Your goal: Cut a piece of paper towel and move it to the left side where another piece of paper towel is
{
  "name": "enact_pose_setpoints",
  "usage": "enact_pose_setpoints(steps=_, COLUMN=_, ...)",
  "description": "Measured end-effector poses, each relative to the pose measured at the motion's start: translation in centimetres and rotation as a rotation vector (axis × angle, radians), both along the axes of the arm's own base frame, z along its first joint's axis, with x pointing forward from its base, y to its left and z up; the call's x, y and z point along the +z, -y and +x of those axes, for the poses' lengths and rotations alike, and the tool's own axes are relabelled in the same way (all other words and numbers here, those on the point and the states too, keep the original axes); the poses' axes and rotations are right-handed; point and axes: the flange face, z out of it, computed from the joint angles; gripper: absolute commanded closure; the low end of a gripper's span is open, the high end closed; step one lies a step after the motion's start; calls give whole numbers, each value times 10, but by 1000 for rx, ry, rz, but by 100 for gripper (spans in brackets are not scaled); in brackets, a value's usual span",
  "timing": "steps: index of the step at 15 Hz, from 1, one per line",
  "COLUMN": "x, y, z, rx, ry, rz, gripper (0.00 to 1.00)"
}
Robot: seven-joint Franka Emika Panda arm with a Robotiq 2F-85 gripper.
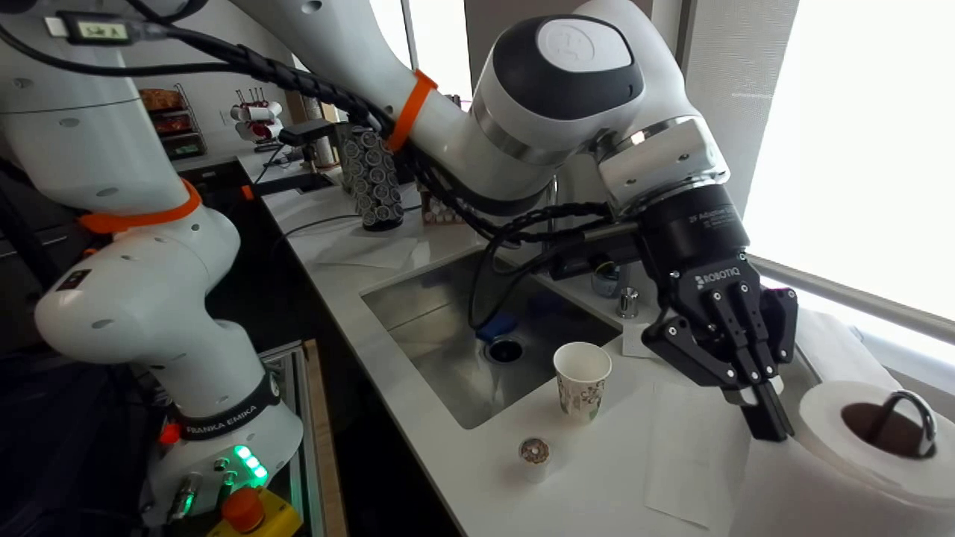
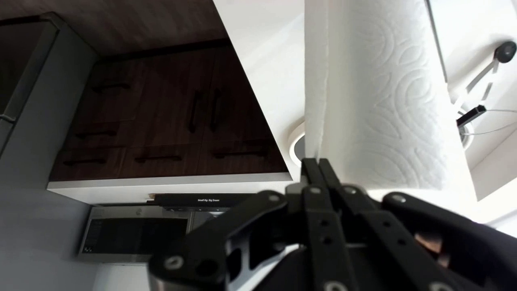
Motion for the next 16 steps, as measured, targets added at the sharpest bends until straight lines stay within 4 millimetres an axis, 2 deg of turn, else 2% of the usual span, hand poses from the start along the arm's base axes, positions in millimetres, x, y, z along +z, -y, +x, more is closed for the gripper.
enact_pose_setpoints(steps=5, x=-12, y=-9, z=11, rx=61, ry=13, rz=8, gripper=100)
enact_pose_setpoints(steps=12, x=-50, y=-40, z=28, rx=159, ry=-32, rz=51, gripper=100)
enact_pose_setpoints(steps=16, x=-65, y=-52, z=35, rx=203, ry=-65, rz=66, gripper=100)
